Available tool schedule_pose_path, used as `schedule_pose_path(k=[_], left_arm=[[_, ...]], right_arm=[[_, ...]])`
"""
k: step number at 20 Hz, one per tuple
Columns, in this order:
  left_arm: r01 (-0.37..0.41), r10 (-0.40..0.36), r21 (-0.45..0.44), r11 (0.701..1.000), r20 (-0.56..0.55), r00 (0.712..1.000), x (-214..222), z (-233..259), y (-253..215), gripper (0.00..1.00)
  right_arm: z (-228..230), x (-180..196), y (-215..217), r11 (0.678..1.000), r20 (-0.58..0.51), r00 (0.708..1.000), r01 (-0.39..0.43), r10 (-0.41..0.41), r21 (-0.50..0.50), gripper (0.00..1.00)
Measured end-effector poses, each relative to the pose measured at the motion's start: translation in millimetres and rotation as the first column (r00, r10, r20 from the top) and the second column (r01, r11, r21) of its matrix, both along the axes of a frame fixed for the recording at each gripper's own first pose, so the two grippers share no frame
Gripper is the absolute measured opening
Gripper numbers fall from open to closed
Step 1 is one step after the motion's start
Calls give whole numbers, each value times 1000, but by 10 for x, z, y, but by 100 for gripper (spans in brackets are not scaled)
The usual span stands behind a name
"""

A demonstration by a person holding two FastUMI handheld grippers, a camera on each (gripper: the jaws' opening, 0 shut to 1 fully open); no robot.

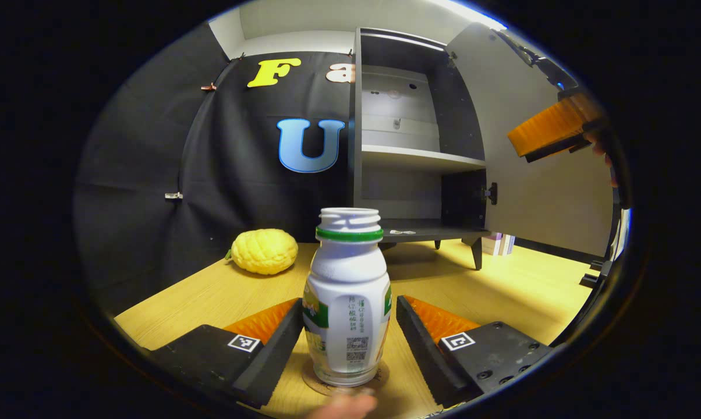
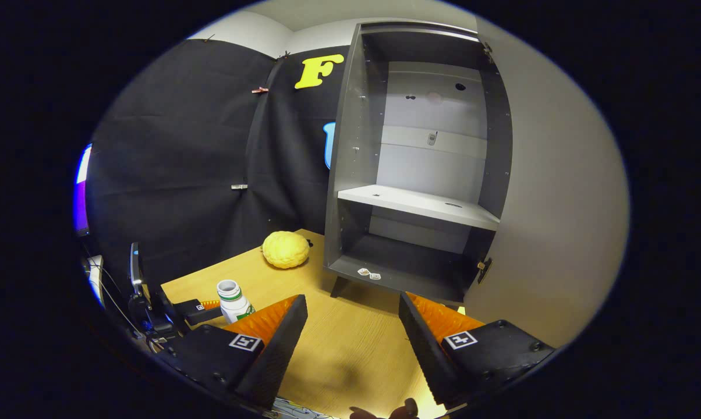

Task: Open the cabinet door with the right hand, grasp the bottle in the cabinet with the left hand and place it on the coaster, then close the cabinet door with the right hand.

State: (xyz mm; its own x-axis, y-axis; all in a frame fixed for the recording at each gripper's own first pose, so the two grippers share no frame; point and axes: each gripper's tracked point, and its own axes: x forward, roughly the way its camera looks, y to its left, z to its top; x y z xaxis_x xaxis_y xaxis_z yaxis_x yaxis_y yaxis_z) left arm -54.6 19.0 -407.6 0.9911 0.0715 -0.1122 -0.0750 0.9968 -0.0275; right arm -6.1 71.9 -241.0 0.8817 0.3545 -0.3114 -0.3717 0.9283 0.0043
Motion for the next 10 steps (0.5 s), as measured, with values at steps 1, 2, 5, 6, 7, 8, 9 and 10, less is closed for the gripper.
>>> schedule_pose_path(k=[1, 2, 5, 6, 7, 8, 9, 10], left_arm=[[-5, 5, 13, 1000, -2, 1000, 12, 20, 23, 97], [-9, 9, 31, 999, 0, 1000, 35, 89, 52, 97], [-21, 19, 93, 995, 27, 999, 75, 445, 116, 97], [-18, 13, 106, 994, 43, 999, 83, 624, 112, 97], [-11, 4, 114, 993, 55, 998, 90, 810, 114, 97], [5, -12, 117, 993, 58, 998, 97, 988, 107, 97], [14, -20, 113, 993, 55, 998, 93, 1145, 103, 97], [21, -27, 104, 994, 50, 998, 82, 1317, 103, 97]], right_arm=[[25, -6, 1, 1000, 3, 1000, 1, -1, -2, 98], [77, -23, -8, 1000, 9, 1000, 4, -4, -5, 98], [306, -66, -64, 1000, 29, 999, 21, -21, 4, 98], [404, -70, -98, 999, 37, 999, 31, -31, 11, 98], [498, -87, -141, 999, 39, 998, 42, -43, 18, 98], [595, -110, -179, 998, 35, 998, 56, -57, 31, 98], [722, -149, -187, 997, 32, 998, 60, -61, 56, 98], [881, -195, -194, 995, 36, 997, 62, -65, 80, 98]])
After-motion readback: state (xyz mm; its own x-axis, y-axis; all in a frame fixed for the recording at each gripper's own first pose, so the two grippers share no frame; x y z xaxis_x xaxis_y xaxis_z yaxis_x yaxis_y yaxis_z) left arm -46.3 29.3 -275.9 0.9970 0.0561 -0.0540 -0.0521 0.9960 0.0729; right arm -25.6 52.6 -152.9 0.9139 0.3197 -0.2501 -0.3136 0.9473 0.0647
